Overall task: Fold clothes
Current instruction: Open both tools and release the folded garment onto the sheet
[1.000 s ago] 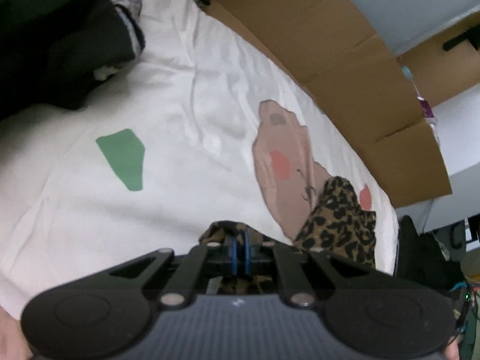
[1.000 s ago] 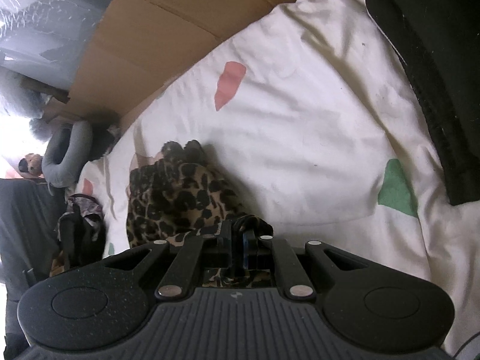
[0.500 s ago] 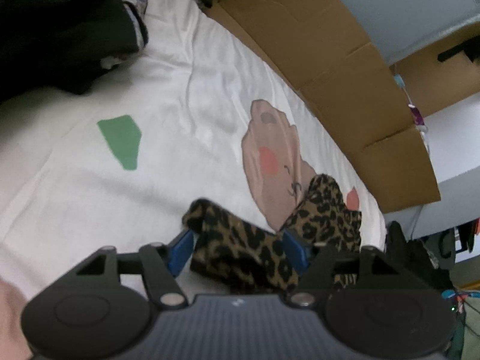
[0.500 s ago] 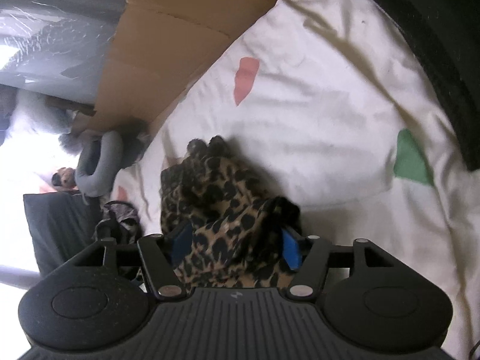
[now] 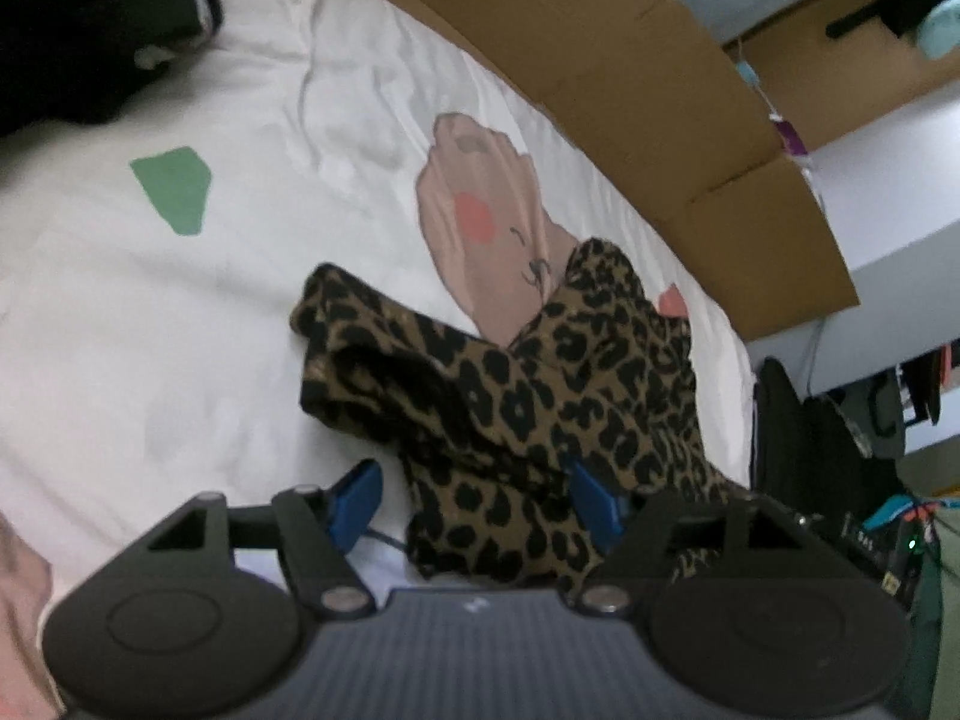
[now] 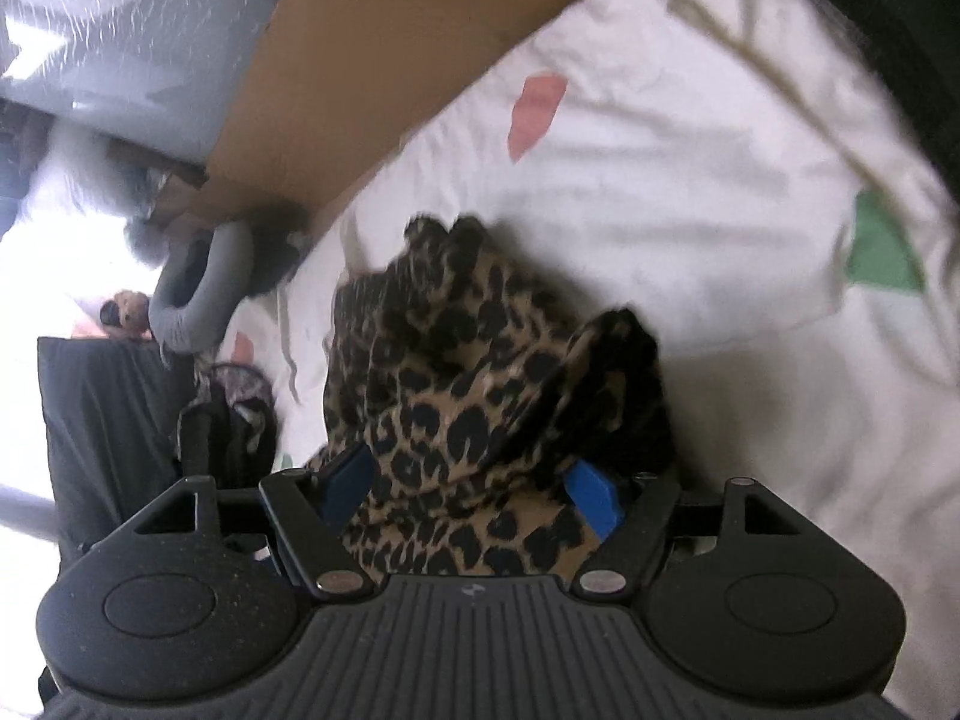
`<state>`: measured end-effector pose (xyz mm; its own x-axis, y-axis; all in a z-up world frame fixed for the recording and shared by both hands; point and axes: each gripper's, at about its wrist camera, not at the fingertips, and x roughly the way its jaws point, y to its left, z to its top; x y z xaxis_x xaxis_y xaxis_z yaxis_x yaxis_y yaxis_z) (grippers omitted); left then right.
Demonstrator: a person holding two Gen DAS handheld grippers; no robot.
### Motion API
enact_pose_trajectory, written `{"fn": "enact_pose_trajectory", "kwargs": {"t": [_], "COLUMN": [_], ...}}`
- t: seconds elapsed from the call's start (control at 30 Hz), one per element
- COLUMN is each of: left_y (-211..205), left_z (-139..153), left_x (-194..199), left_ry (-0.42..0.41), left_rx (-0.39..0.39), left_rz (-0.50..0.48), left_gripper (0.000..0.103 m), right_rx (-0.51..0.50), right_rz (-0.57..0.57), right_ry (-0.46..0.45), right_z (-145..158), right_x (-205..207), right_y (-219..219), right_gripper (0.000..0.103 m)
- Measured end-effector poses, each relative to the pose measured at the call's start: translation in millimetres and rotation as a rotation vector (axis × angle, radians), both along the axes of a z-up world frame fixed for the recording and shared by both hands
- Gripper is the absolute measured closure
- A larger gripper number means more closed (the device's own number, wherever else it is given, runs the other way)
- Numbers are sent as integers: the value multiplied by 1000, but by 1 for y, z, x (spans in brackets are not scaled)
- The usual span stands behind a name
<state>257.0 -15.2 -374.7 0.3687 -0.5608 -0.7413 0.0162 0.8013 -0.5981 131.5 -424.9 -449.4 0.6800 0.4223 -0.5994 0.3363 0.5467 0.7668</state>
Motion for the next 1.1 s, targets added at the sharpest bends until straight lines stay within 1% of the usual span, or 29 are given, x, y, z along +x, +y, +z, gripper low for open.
{"fn": "enact_pose_trajectory", "kwargs": {"t": [0.1, 0.27, 0.37, 0.43, 0.53, 0.67, 0.8, 0.93, 1.0, 1.1], "left_y": [-1, -3, 1, 0, -1, 1, -2, -10, -16, -27], "left_z": [-10, -15, -9, -1, 10, 16, 25, 31, 30, 31], "left_x": [2, 8, 12, 15, 22, 38, 48, 51, 53, 52], "left_ry": [12, -11, -37, -64, -123, -154, -193, -224, -222, -244], "left_rx": [-7, -18, -65, -90, -77, -94, -75, -58, -39, 1], "left_rz": [2, -16, -2, -23, -51, -31, -50, -84, -104, -143], "left_gripper": [31, 31, 31, 31, 31, 31, 31, 31, 32, 32], "right_rx": [9, -4, -10, -14, -21, -29, -54, -76, -82, -112], "right_rz": [23, 59, 59, 58, 58, 57, 61, 52, 41, 34], "right_ry": [-1, 11, -4, -15, -30, -51, -73, -99, -105, -104], "right_z": [-4, -10, -5, -2, 3, 10, 20, 29, 31, 32], "right_x": [6, 18, 26, 30, 38, 48, 57, 60, 60, 59], "right_y": [11, 22, 19, 17, 15, 11, 6, -1, -5, -6], "right_gripper": [27, 27, 27, 28, 28, 28, 28, 28, 28, 28]}}
